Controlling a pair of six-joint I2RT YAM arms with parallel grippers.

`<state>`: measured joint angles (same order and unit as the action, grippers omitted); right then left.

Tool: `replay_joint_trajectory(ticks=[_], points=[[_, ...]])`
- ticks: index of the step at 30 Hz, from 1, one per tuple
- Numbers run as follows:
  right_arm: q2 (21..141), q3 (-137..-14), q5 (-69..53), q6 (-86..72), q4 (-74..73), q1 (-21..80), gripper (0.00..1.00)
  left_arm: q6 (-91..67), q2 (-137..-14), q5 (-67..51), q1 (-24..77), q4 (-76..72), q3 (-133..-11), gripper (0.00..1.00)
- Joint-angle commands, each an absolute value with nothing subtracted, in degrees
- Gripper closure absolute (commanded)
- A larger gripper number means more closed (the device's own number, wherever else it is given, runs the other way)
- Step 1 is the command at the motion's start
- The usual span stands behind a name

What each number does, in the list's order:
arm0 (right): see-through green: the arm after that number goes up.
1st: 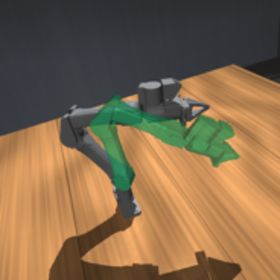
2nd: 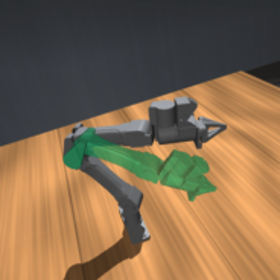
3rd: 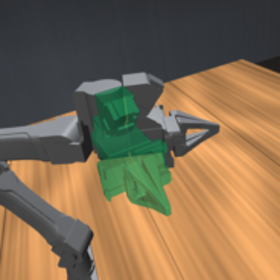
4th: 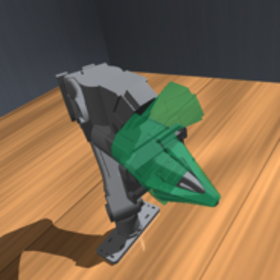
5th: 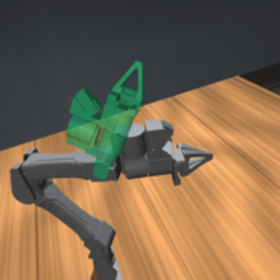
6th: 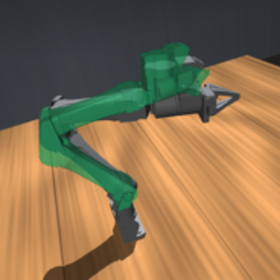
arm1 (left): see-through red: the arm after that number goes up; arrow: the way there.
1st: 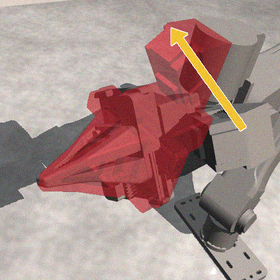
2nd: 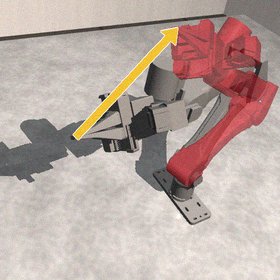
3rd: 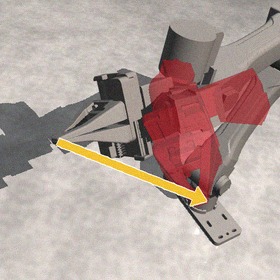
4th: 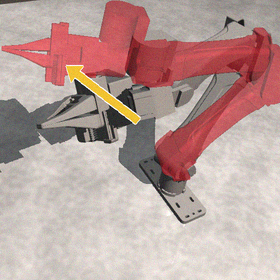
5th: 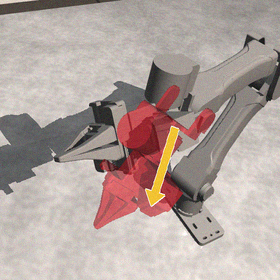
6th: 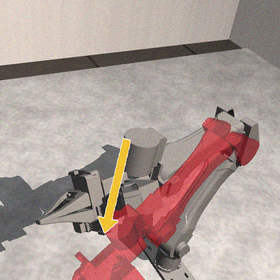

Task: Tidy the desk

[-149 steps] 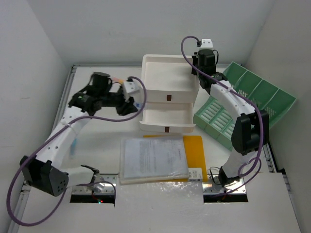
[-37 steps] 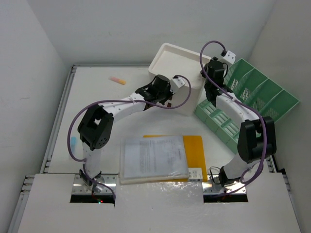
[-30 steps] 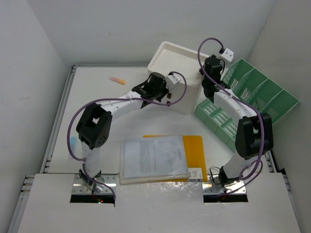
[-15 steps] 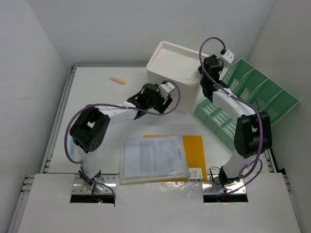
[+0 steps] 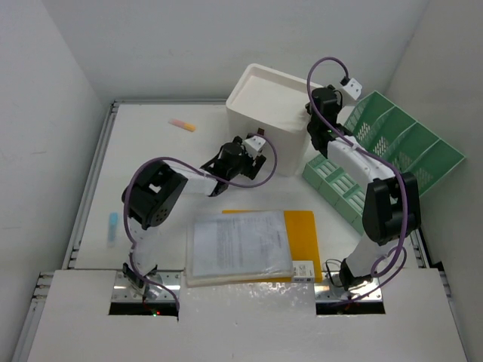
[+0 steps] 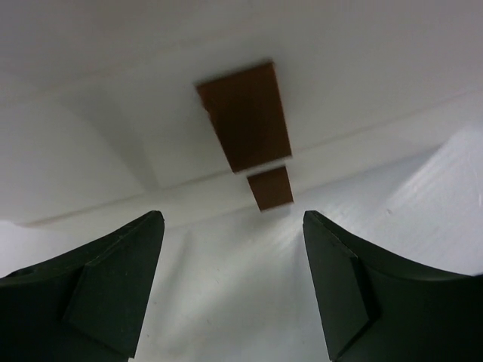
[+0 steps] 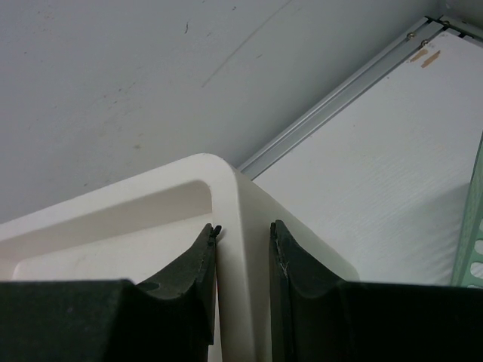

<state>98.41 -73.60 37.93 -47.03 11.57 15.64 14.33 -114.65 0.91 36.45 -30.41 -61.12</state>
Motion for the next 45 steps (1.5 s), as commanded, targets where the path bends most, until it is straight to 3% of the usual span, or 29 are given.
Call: replay_joint_trajectory(ticks=[1, 15, 21, 24, 27, 28, 30, 38, 45], points=[[101.08, -72.86, 32.34, -54.05, 4.22, 18.98, 1.0, 10.38, -114.95, 3.86, 36.74, -39.67, -63.44, 0.27], [101.34, -75.94, 30.23, -55.73, 3.6, 19.07, 1.0, 4.4, -122.25, -1.32, 33.93, -25.13, -76.11, 0.36], [101.95, -76.11, 29.36, -53.96, 3.87, 19.07, 1.0, 4.66, -123.4, -4.21, 32.87, -27.87, -76.99, 0.5], [102.74, -76.64, 28.3, -53.61, 3.87, 19.07, 1.0, 5.8, -123.66, -4.83, 32.87, -27.95, -77.43, 0.6], [103.36, -76.9, 27.34, -53.53, 3.87, 19.07, 1.0, 6.42, -123.75, -4.66, 32.78, -28.12, -77.52, 0.79], [103.45, -76.73, 27.25, -53.44, 3.87, 19.16, 1.0, 6.33, -124.01, -5.01, 32.61, -27.78, -78.13, 0.91], [103.36, -76.21, 27.25, -53.52, 3.95, 19.16, 1.0, 6.15, -124.45, -5.1, 32.52, -26.99, -78.66, 1.0], [102.04, -74.45, 29.97, -53.44, 4.04, 19.16, 1.0, 11.68, -120.42, -6.16, 32.43, -26.9, -74.72, 1.0], [100.99, -72.95, 34.89, -53.88, 3.25, 19.07, 1.0, 23.99, -109.01, -8.42, 31.64, -18.74, -64.61, 1.0]])
